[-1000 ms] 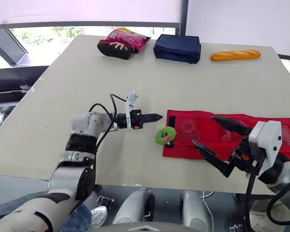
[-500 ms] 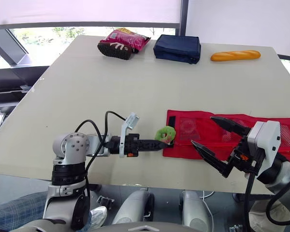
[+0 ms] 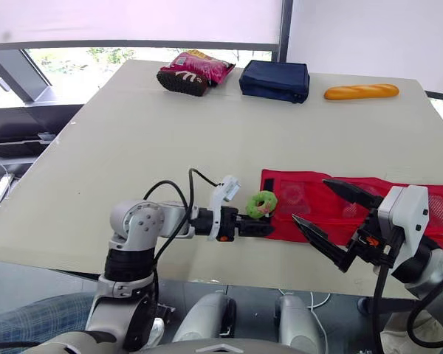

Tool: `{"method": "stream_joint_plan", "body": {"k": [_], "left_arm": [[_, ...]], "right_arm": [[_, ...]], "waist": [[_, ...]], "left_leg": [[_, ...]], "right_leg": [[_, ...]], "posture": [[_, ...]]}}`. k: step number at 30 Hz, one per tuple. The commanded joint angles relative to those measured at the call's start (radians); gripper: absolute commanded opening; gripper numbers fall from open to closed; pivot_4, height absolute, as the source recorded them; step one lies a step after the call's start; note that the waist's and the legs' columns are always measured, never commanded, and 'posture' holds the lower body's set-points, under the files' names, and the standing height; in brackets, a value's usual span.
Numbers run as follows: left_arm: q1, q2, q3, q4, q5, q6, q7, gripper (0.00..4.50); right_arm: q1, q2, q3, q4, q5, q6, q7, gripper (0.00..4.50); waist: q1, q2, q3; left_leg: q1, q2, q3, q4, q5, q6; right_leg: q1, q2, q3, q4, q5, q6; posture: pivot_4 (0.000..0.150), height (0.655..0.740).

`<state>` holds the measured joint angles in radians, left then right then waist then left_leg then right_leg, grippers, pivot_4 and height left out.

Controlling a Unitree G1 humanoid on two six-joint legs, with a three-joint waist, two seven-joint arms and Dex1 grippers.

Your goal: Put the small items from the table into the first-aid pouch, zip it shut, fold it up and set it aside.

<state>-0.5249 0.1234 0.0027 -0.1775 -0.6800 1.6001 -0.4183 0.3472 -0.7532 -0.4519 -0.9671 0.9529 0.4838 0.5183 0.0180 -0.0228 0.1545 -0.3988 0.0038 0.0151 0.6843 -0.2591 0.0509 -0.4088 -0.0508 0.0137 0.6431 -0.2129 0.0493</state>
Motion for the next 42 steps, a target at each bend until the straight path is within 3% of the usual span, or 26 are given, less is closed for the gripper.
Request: {"method": "stream_joint_plan", "body": {"k": [1,3,7,8,11,14,18,23,28,33,42], "left_arm": [[0.005,-0.01,-0.059,0.086,0.098,0.014,0.103,4.39],[0.0,-0.018,-0.072,0.108,0.106,0.014,0.131,4.39],[-0.006,0.006,-0.132,0.119,0.155,-0.003,0.164,3.34],[-0.007,0.01,-0.136,0.123,0.163,-0.01,0.168,2.75],[-0.008,0.014,-0.137,0.136,0.177,-0.019,0.174,1.7],[-0.004,0.009,-0.116,0.152,0.187,-0.029,0.175,0.06],[0.002,-0.006,-0.078,0.155,0.178,-0.038,0.168,0.06],[0.003,-0.043,0.068,0.131,0.11,-0.028,0.119,0.06],[0.019,-0.006,0.13,0.083,0.077,-0.059,0.088,0.06],[0.067,0.048,0.133,0.001,0.037,-0.118,0.037,0.06],[0.148,0.086,0.217,-0.118,-0.067,-0.164,-0.026,0.06]], "right_arm": [[-0.002,-0.001,-0.019,-0.033,0.012,-0.014,-0.013,4.5],[0.001,-0.001,-0.021,-0.034,0.011,-0.016,-0.015,4.5],[0.006,0.0,-0.024,-0.039,0.011,-0.017,-0.021,4.5],[0.007,0.0,-0.023,-0.04,0.01,-0.018,-0.022,4.5],[0.009,0.001,-0.02,-0.042,0.01,-0.02,-0.028,4.5],[0.008,0.001,-0.017,-0.042,0.008,-0.021,-0.031,4.5],[0.005,0.002,-0.015,-0.035,0.005,-0.025,-0.027,4.5],[-0.01,0.002,0.003,-0.028,-0.002,-0.027,-0.024,4.5],[-0.031,0.004,0.047,-0.022,-0.017,-0.011,-0.039,4.5],[-0.074,-0.021,0.167,0.005,-0.136,0.055,-0.097,4.5],[-0.461,0.043,0.555,0.21,-0.384,0.17,-0.138,4.5]], "waist": [[0.0,0.0,-0.003],[0.0,0.0,-0.005],[0.0,0.0,-0.011],[-0.001,0.0,-0.012],[-0.002,0.001,-0.013],[-0.002,0.001,-0.013],[-0.002,0.0,-0.013],[-0.003,-0.002,-0.011],[-0.008,-0.004,-0.007],[-0.02,-0.003,-0.003],[-0.027,-0.005,0.007]], "left_leg": [[0.0,0.0,0.0,0.0,0.0,0.0],[0.0,0.0,0.0,0.0,0.0,0.001],[0.0,0.0,0.001,-0.001,-0.001,0.001],[0.0,0.0,0.001,-0.001,-0.001,0.001],[0.0,0.0,0.001,-0.001,-0.001,0.001],[0.0,0.0,0.001,-0.001,-0.001,0.001],[0.0,0.0,0.001,-0.002,-0.001,0.001],[0.0,0.0,0.001,-0.002,-0.001,0.001],[-0.001,0.002,0.002,-0.003,-0.001,0.001],[-0.001,0.004,0.002,-0.005,-0.001,0.001],[-0.003,0.004,0.005,-0.007,-0.001,0.001]], "right_leg": [[0.0,0.0,0.0,0.0,0.0,0.0],[0.0,-0.001,0.0,0.0,0.0,0.0],[0.0,-0.001,0.0,-0.001,0.0,0.0],[0.0,-0.002,0.0,-0.001,0.0,0.0],[0.0,-0.002,0.0,-0.001,0.0,0.0],[0.0,-0.002,0.0,-0.001,0.0,0.0],[0.0,-0.004,0.0,-0.002,0.0,0.0],[-0.001,-0.004,-0.001,-0.002,0.0,0.0],[-0.002,-0.004,-0.001,-0.002,0.0,0.0],[-0.004,-0.005,0.0,-0.002,0.0,-0.001],[-0.009,-0.014,-0.011,-0.002,0.002,-0.005]], "posture": [[0.15,0.7164],[0.15,0.7164],[0.15,0.7164],[0.15,0.7164],[0.15,0.7164],[0.15,0.7164],[0.15,0.7164],[0.15,0.7164],[0.15,0.7164],[0.15,0.7164],[0.15,0.7164]]}}
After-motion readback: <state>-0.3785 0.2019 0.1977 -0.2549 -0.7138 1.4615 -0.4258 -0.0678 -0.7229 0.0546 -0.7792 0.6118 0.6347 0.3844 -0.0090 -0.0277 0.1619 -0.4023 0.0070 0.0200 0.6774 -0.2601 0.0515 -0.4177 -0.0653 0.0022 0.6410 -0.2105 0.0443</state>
